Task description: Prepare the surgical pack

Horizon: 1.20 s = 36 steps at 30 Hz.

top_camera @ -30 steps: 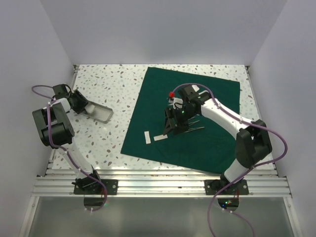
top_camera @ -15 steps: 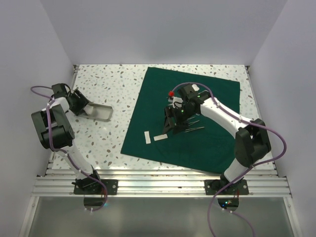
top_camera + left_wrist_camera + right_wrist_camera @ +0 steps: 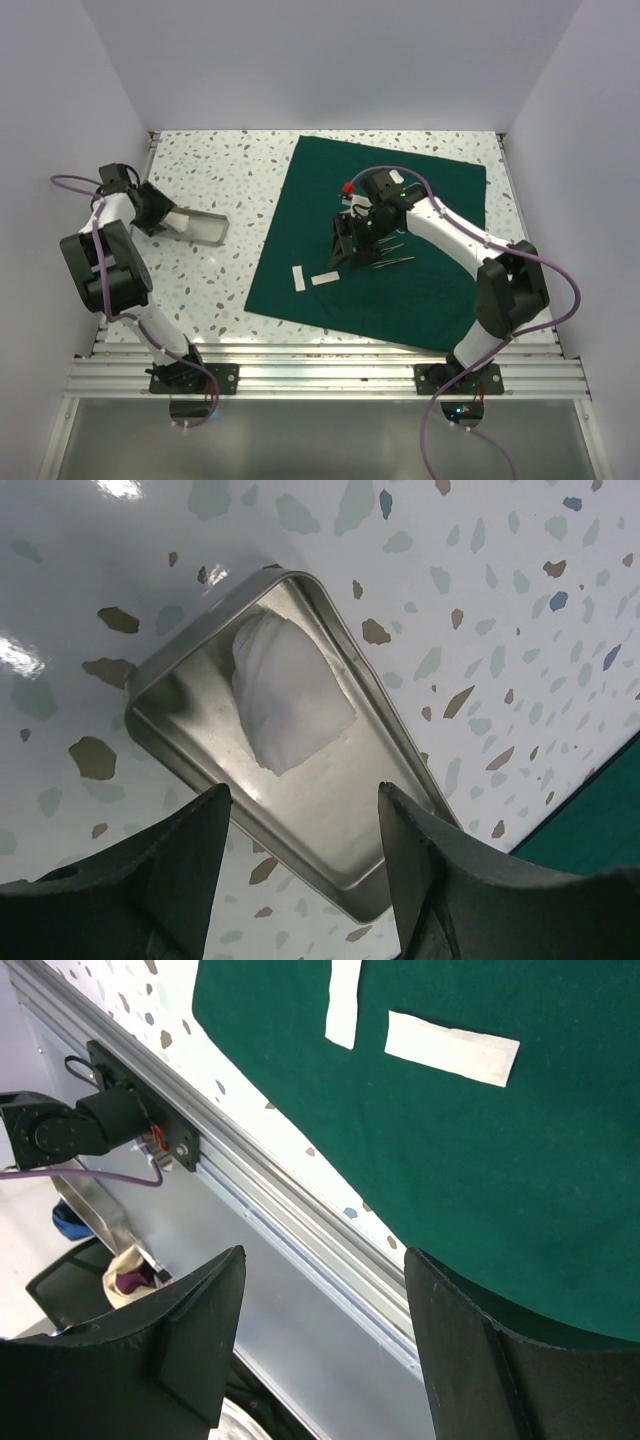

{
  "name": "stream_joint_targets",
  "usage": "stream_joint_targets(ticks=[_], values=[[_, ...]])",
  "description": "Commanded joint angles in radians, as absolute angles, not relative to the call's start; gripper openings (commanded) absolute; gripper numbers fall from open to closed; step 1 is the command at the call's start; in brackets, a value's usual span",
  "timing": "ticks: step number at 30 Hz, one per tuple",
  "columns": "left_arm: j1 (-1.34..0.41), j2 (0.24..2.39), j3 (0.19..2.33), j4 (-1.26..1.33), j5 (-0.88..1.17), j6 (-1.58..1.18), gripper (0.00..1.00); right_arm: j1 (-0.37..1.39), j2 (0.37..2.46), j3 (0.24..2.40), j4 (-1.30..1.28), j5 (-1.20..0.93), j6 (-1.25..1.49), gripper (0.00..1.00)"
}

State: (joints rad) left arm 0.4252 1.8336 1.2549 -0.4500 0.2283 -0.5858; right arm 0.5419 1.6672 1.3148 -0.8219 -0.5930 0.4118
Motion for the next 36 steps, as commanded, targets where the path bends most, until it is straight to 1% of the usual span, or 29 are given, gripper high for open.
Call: stream_joint_targets(ticks=[1, 4, 6, 8, 10, 11, 12, 13, 16, 17, 18, 20, 22, 23, 24, 26, 31, 33, 36], values=[[0.43, 1.717, 1.266, -0.509, 0.149, -0.634, 0.64, 0.537, 1.646, 1.344, -0.785, -0.595, 0.448, 0.69], [0.407, 1.66, 1.244, -0.506, 0.117, -0.627, 0.63, 0.537, 1.648, 1.345, -0.769, -0.588, 0.477, 0.69], [0.361, 1.634, 1.233, -0.503, 0.103, -0.603, 0.62, 0.537, 1.644, 1.348, -0.765, -0.552, 0.502, 0.68], [0.302, 1.611, 1.215, -0.497, 0.109, -0.58, 0.57, 0.5, 1.635, 1.347, -0.758, -0.494, 0.54, 0.67], [0.243, 1.595, 1.198, -0.489, 0.141, -0.565, 0.53, 0.441, 1.615, 1.318, -0.698, -0.502, 0.589, 0.65], [0.224, 1.588, 1.172, -0.482, 0.159, -0.56, 0.5, 0.372, 1.611, 1.287, -0.665, -0.479, 0.638, 0.63], [0.207, 1.577, 1.155, -0.453, 0.193, -0.558, 0.49, 0.338, 1.609, 1.284, -0.626, -0.456, 0.652, 0.62], [0.172, 1.553, 1.138, -0.436, 0.208, -0.551, 0.49, 0.28, 1.623, 1.29, -0.624, -0.427, 0.658, 0.6], [0.106, 1.522, 1.117, -0.425, 0.256, -0.505, 0.5, 0.216, 1.649, 1.333, -0.603, -0.315, 0.673, 0.58], [0.088, 1.519, 1.112, -0.42, 0.273, -0.491, 0.51, 0.186, 1.663, 1.341, -0.577, -0.287, 0.675, 0.54], [0.071, 1.513, 1.108, -0.414, 0.308, -0.482, 0.52, 0.175, 1.673, 1.345, -0.568, -0.219, 0.67, 0.53], [0.017, 1.506, 1.083, -0.379, 0.351, -0.459, 0.53, 0.147, 1.707, 1.348, -0.514, -0.163, 0.661, 0.5], [-0.035, 1.503, 1.056, -0.338, 0.446, -0.456, 0.53, 0.123, 1.736, 1.338, -0.47, -0.128, 0.676, 0.49], [-0.052, 1.506, 1.039, -0.306, 0.477, -0.456, 0.53, 0.095, 1.756, 1.333, -0.428, -0.127, 0.693, 0.48], [-0.093, 1.519, 1.023, -0.273, 0.556, -0.45, 0.53, 0.071, 1.82, 1.341, -0.402, -0.133, 0.71, 0.48], [-0.112, 1.52, 1.005, -0.232, 0.6, -0.43, 0.53, 0.052, 1.883, 1.37, -0.371, -0.129, 0.706, 0.45], [-0.124, 1.528, 1.0, -0.25, 0.626, -0.416, 0.53, 0.032, 1.985, 1.488, -0.377, -0.101, 0.701, 0.41], [-0.13, 1.552, 1.005, -0.253, 0.632, -0.411, 0.52, 0.028, 2.02, 1.512, -0.374, -0.061, 0.71, 0.38], [-0.138, 1.598, 1.035, -0.255, 0.632, -0.417, 0.52, 0.012, 2.054, 1.537, -0.334, -0.06, 0.722, 0.37]])
